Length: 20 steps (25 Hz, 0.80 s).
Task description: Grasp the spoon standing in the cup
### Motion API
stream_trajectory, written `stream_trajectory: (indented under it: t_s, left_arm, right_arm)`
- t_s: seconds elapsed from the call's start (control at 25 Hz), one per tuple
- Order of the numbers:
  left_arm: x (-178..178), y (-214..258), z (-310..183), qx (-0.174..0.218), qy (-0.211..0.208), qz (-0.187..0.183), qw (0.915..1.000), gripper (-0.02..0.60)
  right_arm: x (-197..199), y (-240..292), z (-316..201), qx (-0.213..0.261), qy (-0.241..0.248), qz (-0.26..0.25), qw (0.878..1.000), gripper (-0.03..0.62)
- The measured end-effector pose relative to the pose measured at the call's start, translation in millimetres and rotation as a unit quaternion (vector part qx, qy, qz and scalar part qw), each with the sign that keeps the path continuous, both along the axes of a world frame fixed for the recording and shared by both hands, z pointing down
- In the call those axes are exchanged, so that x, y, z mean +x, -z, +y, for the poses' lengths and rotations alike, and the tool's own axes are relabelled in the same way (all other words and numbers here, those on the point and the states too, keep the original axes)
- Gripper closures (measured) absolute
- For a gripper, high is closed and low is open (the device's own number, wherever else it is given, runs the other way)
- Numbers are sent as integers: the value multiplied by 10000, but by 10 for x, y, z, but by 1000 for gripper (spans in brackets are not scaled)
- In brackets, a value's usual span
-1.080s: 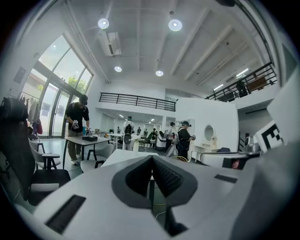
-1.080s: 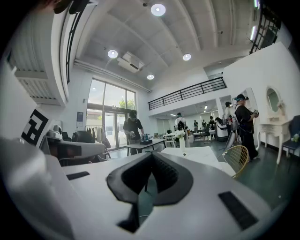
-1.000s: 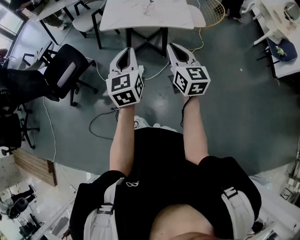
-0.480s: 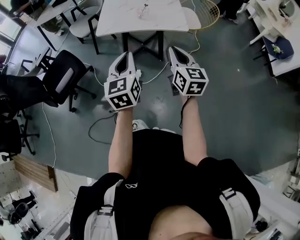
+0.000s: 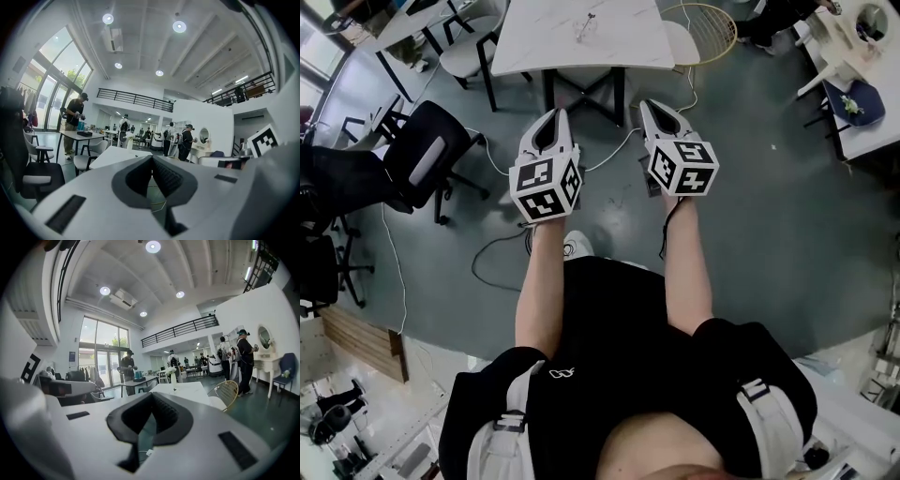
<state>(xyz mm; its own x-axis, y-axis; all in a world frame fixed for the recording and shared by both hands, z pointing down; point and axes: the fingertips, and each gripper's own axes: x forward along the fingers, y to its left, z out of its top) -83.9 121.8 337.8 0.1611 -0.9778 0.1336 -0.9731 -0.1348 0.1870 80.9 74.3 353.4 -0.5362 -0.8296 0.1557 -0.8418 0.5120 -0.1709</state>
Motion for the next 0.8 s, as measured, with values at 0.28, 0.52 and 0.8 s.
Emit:
stream_trajectory:
  t_s: [0.28,0.52,0.8]
  left_arm:
    - [-119,-164,17,-209,96,-5,9997,566]
    - [-203,-360,-254,-364,37,67,9993,566]
    - [-220,-643,-910,-724,-222,120,9971,566]
  right_arm:
    - [-103,-181,-36,-181,93,-57,9998,586]
    - [-266,-355,-272,-299,194,-5,9994,586]
    - [-336,-651,-850,-681,27,50,9977,585]
